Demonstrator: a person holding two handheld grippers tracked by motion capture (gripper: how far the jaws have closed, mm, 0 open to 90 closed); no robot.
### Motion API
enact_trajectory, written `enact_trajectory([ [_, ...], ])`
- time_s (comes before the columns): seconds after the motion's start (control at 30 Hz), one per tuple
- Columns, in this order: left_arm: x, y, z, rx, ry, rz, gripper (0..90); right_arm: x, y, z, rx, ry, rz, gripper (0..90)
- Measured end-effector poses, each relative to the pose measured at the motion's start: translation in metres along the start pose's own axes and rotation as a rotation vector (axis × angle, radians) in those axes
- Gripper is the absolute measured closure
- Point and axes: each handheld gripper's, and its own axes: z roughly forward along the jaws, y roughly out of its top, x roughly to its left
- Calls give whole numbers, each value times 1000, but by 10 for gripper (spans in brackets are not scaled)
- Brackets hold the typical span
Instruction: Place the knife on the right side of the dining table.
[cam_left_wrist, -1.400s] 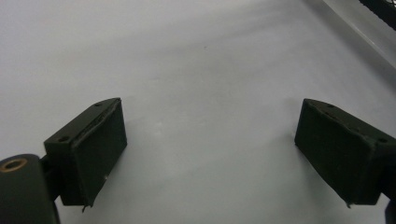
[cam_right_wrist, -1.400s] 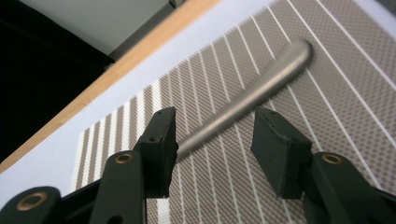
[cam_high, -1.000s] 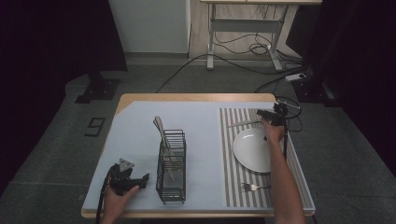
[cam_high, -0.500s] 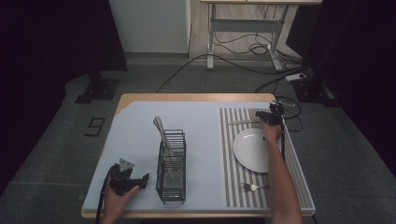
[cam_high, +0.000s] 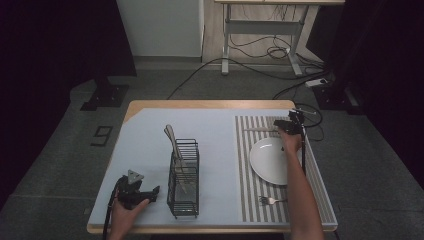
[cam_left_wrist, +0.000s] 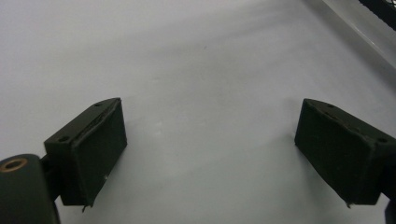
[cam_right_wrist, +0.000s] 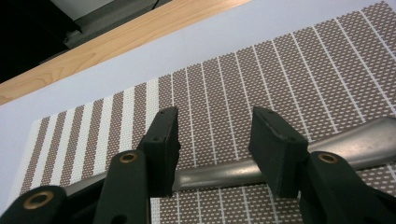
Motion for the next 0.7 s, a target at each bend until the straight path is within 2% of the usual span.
enact_trajectory([
  [0.37, 0, 0, 0, 0, 0, 0, 86, -4, 0, -1, -5, 23, 27, 507],
  [0.43, 0, 0, 0, 0, 0, 0, 86, -3, 0, -2, -8, 22, 18, 509],
  [0.47, 0, 0, 0, 1, -1, 1, 86, -1, 0, -7, -7, 33, -1, 509],
  [0.57, 0, 0, 0, 1, 0, 0, 86, 1, -2, -14, -10, 54, 4, 512],
  [0.7, 0, 0, 0, 0, 1, 0, 86, -2, -8, -18, 36, 51, 12, 509],
])
